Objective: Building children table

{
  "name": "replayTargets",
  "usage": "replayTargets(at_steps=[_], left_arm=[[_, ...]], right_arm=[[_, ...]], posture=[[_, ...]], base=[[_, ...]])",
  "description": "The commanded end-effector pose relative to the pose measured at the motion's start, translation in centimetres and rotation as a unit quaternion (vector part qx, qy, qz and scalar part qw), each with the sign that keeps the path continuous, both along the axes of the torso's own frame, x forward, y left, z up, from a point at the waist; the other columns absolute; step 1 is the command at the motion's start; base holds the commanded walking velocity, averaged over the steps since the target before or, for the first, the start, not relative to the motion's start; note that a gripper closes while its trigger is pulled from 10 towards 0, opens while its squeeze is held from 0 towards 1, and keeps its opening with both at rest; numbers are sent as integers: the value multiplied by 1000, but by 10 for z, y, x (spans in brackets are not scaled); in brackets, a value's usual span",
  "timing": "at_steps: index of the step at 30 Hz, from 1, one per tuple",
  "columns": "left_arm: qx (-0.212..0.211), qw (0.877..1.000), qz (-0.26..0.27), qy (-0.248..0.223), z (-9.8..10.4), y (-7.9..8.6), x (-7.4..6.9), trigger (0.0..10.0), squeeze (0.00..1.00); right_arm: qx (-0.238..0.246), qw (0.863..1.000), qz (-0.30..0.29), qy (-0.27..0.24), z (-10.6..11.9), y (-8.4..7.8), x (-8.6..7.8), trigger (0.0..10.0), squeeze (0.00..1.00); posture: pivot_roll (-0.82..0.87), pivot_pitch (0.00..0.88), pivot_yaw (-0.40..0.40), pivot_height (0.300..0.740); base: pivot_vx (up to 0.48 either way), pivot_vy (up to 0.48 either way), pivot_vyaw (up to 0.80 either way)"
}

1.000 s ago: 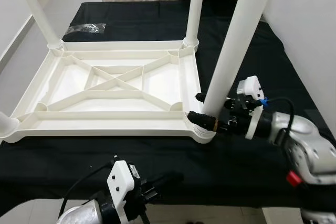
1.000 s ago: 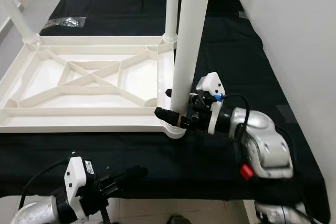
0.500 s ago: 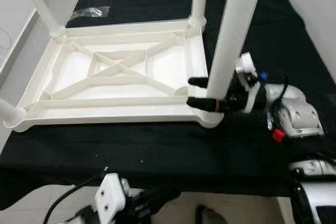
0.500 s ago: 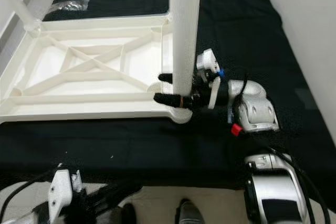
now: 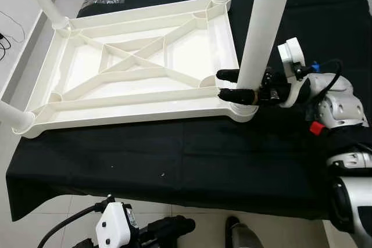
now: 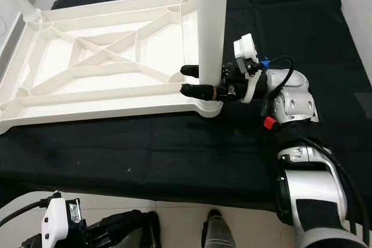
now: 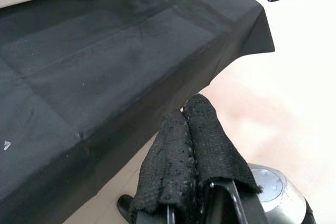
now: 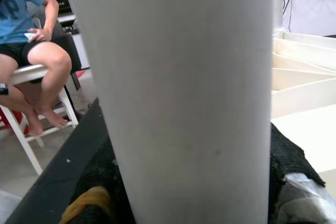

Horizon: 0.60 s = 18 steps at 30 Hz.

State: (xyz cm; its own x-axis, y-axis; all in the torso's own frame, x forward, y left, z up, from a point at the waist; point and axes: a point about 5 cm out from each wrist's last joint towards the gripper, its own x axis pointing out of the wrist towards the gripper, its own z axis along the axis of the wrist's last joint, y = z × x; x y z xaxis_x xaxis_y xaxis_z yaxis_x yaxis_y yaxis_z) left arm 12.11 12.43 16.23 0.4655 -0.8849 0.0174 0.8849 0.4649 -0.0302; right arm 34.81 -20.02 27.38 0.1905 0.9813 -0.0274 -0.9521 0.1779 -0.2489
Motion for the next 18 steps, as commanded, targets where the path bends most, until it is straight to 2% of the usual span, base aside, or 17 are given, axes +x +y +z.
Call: replayTargets(at_steps=[1, 2, 4, 5, 6, 7, 8, 9, 10, 11, 12, 13, 14, 15, 16, 18], left_arm=[[4, 1000, 0, 14, -4, 0, 0, 10000, 0], [4, 1000, 0, 14, -4, 0, 0, 10000, 0], [-3, 1000, -1, 7, -5, -3, 5, 10000, 0], [-5, 1000, -1, 4, -6, -4, 8, 10000, 0], [-5, 1000, -1, 4, -6, -4, 8, 10000, 0], [-8, 1000, -1, 1, -7, -4, 11, 10000, 0], [-11, 1000, 0, -3, -8, -4, 15, 10000, 0], [-11, 1000, 0, -3, -8, -4, 15, 10000, 0], [-13, 1000, 1, -5, -8, -5, 18, 10000, 0], [-13, 1000, 1, -5, -8, -5, 18, 10000, 0], [-16, 1000, 0, -10, -9, -6, 22, 10000, 0], [-19, 1000, -2, -14, -9, -8, 28, 10000, 0], [-20, 1000, -3, -17, -10, -10, 31, 10000, 0], [-21, 1000, -4, -21, -11, -11, 34, 10000, 0], [-21, 1000, -4, -21, -11, -11, 34, 10000, 0], [-21, 999, -3, -25, -12, -13, 39, 10000, 0]], right_arm=[[-18, 998, -45, 36, -27, -8, -2, 0, 0], [-18, 998, -45, 36, -27, -8, -2, 0, 0], [-14, 992, -125, 31, -44, -6, -16, 0, 0], [-8, 986, -161, 45, -54, -2, -26, 0, 0], [-8, 986, -161, 45, -54, -2, -26, 0, 0], [2, 971, -228, 66, -73, 13, -40, 0, 0], [-26, 930, -360, 72, -98, 28, -57, 0, 0], [-26, 930, -360, 72, -98, 28, -57, 0, 0], [-42, 885, -460, 66, -109, 32, -71, 0, 0], [-42, 885, -460, 66, -109, 32, -71, 0, 0], [-58, 843, -528, 84, -123, 37, -89, 0, 0], [-73, 831, -546, 79, -128, 45, -99, 0, 0], [-74, 832, -544, 81, -130, 53, -102, 0, 0], [-64, 839, -535, 79, -128, 64, -99, 0, 0], [-64, 839, -535, 79, -128, 64, -99, 0, 0], [-42, 851, -517, 78, -123, 76, -90, 0, 0]], posture=[[215, 359, 108, 740], [215, 359, 108, 740], [171, 342, 76, 740], [157, 336, 67, 740], [157, 336, 67, 740], [132, 326, 61, 740], [95, 317, 56, 740], [95, 317, 56, 740], [87, 316, 54, 740], [87, 316, 54, 740], [60, 306, 53, 740], [54, 287, 48, 740], [51, 281, 47, 740], [46, 267, 43, 740], [46, 267, 43, 740], [37, 239, 21, 740]], base=[[0, 0, 0], [0, 0, 0], [0, 0, 0], [0, 0, 0], [0, 0, 0], [0, 0, 0], [0, 0, 0], [0, 0, 0], [0, 0, 0], [0, 0, 0], [0, 0, 0], [0, 0, 0], [0, 0, 0], [0, 0, 0], [0, 0, 0], [0, 0, 0]])
